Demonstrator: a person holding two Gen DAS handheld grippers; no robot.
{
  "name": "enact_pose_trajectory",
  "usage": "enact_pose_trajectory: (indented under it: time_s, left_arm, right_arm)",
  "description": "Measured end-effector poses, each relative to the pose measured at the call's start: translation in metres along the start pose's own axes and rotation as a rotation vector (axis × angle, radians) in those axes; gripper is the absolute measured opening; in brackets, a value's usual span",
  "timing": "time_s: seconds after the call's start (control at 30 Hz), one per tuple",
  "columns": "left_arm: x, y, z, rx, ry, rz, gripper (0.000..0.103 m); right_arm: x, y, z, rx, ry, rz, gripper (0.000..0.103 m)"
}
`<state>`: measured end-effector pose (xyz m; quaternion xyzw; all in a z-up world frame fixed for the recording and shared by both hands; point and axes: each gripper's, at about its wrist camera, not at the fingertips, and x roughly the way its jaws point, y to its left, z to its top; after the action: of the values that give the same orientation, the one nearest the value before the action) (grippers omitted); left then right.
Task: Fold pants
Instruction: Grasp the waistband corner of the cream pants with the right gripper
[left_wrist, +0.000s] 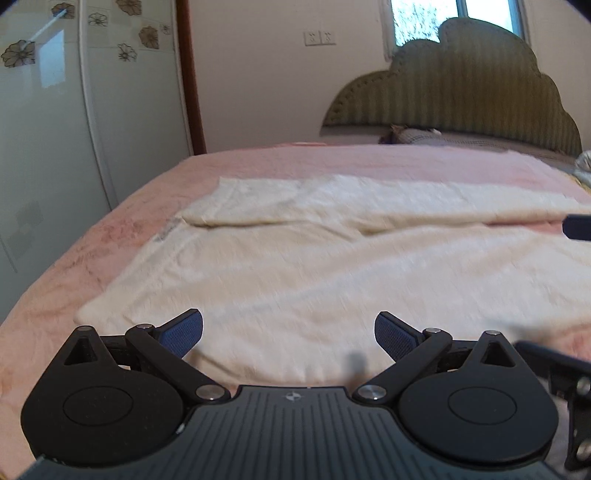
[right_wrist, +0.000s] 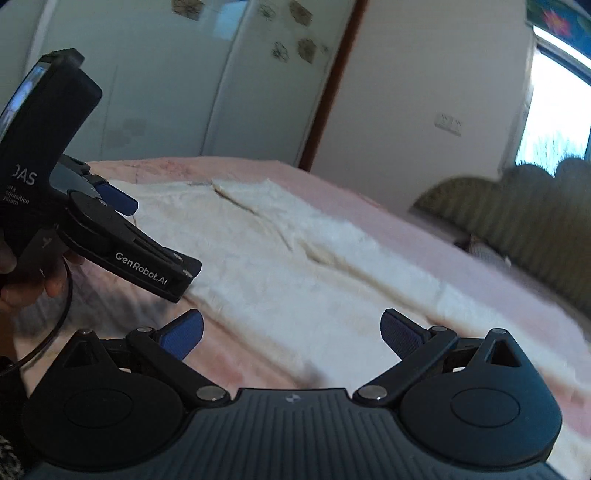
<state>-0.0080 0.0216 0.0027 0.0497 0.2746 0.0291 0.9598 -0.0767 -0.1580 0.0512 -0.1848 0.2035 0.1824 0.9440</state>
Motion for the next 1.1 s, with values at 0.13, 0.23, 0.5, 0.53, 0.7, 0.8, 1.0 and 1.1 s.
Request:
enact_pose_trajectory:
  time_s: [0.13, 0.23, 0.5, 0.53, 0.7, 0.8, 1.0, 1.1]
  left_arm:
    - [0.026, 0.011, 0.021, -0.036, -0.021, 0.036, 0.101]
    - [0.045, 0.019, 0.032, -0.078, -0.021, 0.042, 0.101]
    - [0.084, 0.018, 0.034, -0.048, 0.002, 0.010, 0.098]
    - [0.087, 0.018, 0.032, -0.042, 0.003, 0.013, 0.098]
    - [0.099, 0.017, 0.024, -0.018, 0.024, 0.014, 0.099]
    - [0.101, 0.020, 0.024, -0.023, 0.031, -0.008, 0.100]
    - [0.112, 0.038, 0.043, -0.091, 0.072, -0.046, 0.100]
    - [0.130, 0.060, 0.060, -0.220, 0.116, -0.069, 0.100]
  right_arm:
    - [0.050, -0.036, 0.035, -0.029, 0.004, 0.076, 0.103]
    - [0.102, -0.066, 0.062, -0.028, 0.017, 0.084, 0.103]
    - [0.277, -0.141, 0.103, 0.134, 0.170, 0.247, 0.097]
    - [0.296, -0.146, 0.107, 0.142, 0.184, 0.255, 0.097]
    - [0.378, -0.169, 0.115, 0.217, 0.252, 0.294, 0.095]
    - [0.414, -0.175, 0.114, 0.206, 0.299, 0.350, 0.072]
    - [0.443, -0.172, 0.108, 0.192, 0.355, 0.504, 0.024]
    - [0.426, -0.158, 0.110, 0.083, 0.311, 0.484, 0.008]
